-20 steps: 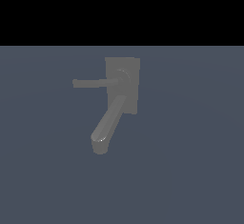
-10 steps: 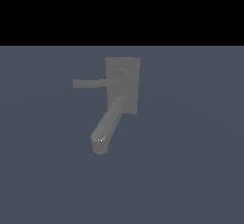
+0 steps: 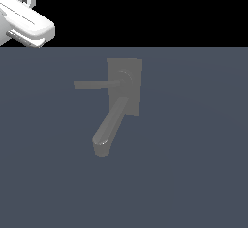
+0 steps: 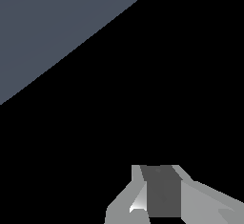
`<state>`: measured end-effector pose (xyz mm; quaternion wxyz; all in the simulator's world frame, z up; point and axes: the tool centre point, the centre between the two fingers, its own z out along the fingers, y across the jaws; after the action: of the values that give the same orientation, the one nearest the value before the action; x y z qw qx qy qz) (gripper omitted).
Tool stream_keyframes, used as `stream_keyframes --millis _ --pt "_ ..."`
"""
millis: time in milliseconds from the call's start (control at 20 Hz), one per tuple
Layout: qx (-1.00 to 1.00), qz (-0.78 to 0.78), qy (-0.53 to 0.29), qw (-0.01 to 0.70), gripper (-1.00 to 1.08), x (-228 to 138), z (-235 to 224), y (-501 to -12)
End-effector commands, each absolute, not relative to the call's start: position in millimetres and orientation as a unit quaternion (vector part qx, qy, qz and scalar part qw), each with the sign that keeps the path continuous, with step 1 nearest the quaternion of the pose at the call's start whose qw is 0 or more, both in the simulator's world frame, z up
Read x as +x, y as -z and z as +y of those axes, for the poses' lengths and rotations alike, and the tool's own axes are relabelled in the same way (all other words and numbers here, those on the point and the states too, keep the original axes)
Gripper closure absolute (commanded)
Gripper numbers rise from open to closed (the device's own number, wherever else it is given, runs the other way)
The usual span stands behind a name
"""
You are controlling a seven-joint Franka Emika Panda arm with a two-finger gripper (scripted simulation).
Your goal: Turn on the faucet by rotating a designated handle.
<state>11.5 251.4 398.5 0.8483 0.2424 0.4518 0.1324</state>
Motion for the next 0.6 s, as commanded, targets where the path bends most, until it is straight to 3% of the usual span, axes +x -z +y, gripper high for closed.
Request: stream_keyframes --millis 0,550 --pt "0.216 0.494 -0.104 0.836 1.08 23 244 -354" --pt "0.155 0.608 -0.016 0.779 1.08 39 201 -225"
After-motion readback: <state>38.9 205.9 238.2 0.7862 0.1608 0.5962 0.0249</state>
